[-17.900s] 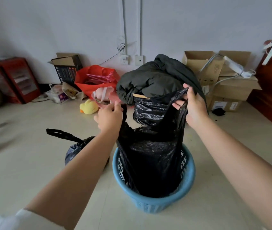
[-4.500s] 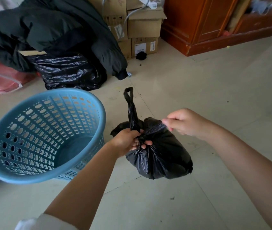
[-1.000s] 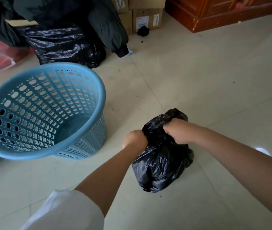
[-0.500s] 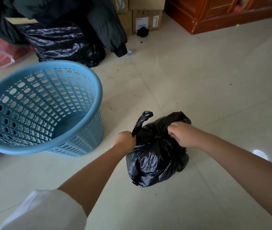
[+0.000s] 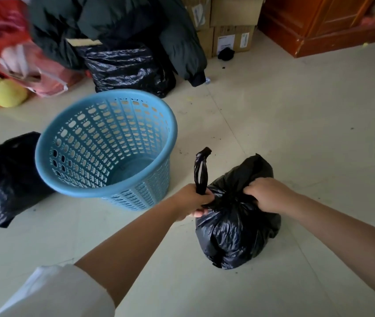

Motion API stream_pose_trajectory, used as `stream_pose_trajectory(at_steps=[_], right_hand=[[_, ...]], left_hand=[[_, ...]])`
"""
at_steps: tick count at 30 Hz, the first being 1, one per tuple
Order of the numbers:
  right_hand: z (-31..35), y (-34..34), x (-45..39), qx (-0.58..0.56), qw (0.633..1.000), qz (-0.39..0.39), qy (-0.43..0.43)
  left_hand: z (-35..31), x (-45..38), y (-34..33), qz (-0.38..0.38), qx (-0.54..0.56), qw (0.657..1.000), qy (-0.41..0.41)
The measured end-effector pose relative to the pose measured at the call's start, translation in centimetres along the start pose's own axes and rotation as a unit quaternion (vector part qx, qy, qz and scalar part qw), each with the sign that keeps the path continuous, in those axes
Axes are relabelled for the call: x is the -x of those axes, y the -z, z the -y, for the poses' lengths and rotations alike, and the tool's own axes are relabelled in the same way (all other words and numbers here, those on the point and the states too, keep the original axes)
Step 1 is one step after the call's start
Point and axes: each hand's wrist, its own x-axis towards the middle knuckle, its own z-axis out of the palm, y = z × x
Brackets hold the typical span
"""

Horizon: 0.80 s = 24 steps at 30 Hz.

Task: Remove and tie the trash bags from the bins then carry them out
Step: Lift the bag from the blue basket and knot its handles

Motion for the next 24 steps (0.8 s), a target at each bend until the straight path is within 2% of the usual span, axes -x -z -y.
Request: stream_pose_trajectory(at_steps=[3, 8, 12, 15, 18, 21, 24], right_hand=[[0.5, 0.6, -0.1, 0.0, 1.0, 0.006, 0.012], [1.6, 3.3, 0.1, -0.119, 0.993, 0.018, 0.021], [5.6, 6.1, 0.1, -0.147, 0.98, 0.109, 0.078], [11.4, 8.2, -0.8, -0.094, 0.971, 0.179, 0.129], [18.3, 10.1, -2.4, -0.027, 0.96, 0.199, 0.196], [25.8, 12.1, -4.3, 0.012, 0.95, 0.193, 0.246], [32.9, 13.8, -6.9, 0.015, 0.949, 0.163, 0.27]], left_hand=[[0.6, 1.1, 1.0, 0.007, -0.022, 1.0, 0.001], [0.2, 4.2, 3.1, 0.014, -0.035, 0.999, 0.021], [1.3, 8.4, 5.4, 0.012, -0.089, 0.994, 0.054], [3.9, 12.3, 8.6, -0.001, -0.094, 0.993, 0.075], [6.6, 16.6, 12.6, -0.055, -0.083, 0.991, 0.085], [9.6, 21.5, 17.4, -0.16, -0.035, 0.983, 0.082], [12.4, 26.0, 22.6, -0.277, 0.043, 0.959, 0.032]])
